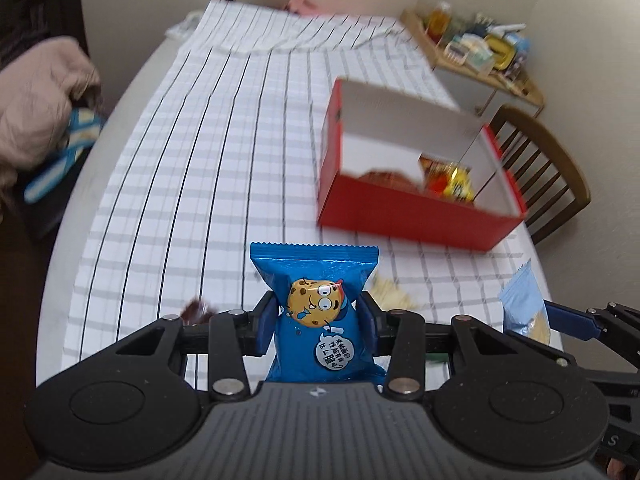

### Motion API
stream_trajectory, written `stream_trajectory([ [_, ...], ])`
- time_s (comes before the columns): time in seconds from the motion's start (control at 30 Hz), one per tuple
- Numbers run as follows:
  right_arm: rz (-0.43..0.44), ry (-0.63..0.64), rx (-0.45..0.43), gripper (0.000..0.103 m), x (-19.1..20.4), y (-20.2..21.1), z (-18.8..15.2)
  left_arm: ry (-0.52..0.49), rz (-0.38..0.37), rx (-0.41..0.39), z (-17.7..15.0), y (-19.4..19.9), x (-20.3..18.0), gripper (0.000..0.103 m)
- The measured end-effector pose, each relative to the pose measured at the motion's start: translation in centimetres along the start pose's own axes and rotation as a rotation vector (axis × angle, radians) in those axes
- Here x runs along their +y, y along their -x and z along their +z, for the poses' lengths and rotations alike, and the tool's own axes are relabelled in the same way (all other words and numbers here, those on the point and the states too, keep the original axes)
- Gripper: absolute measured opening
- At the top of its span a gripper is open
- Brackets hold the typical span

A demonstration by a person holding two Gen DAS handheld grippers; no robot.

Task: Organize snacks
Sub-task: 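Carry both blue packets over the red box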

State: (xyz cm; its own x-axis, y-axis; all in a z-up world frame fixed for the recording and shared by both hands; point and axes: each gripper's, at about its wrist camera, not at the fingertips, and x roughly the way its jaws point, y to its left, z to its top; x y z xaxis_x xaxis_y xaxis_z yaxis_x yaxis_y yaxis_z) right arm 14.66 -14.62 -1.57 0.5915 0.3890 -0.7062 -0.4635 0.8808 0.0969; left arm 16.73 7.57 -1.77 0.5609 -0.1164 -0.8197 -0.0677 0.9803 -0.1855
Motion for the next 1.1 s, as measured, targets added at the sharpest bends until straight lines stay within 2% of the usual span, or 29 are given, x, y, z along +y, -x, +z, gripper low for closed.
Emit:
stream_trajectory([
  [0.13, -0.020, -0.023, -0.040, 0.049, -1.3, 0.2, 1.9, -0.044, 0.003, -0.050, 2.2, 0.5, -1.7, 0.042],
  [0.37, -0.053, -0.062, -0.078, 0.049, -3.9, -0.5, 5.0, -0.123, 0.010, -0.090, 5.7, -0.1, -5.1, 0.042],
  [0.7, -0.084, -0.093, -0.091, 0.049, -8.3, -3.0, 9.1, -0.189, 0.038, -0.091, 10.7, -3.8, -9.4, 0.042],
  [0.9, -0.094, -0.113, -0.055, 0.049, -11.8, -6.3, 11.0, -0.196, 0.041, -0.045, 13.2, -7.8, -10.6, 0.042],
  [1.1, -0.100, -0.104, 0.027, 0.049, -14.7, -11.6, 11.7, -0.190, 0.050, 0.006, 15.2, -12.7, -10.9, 0.042],
])
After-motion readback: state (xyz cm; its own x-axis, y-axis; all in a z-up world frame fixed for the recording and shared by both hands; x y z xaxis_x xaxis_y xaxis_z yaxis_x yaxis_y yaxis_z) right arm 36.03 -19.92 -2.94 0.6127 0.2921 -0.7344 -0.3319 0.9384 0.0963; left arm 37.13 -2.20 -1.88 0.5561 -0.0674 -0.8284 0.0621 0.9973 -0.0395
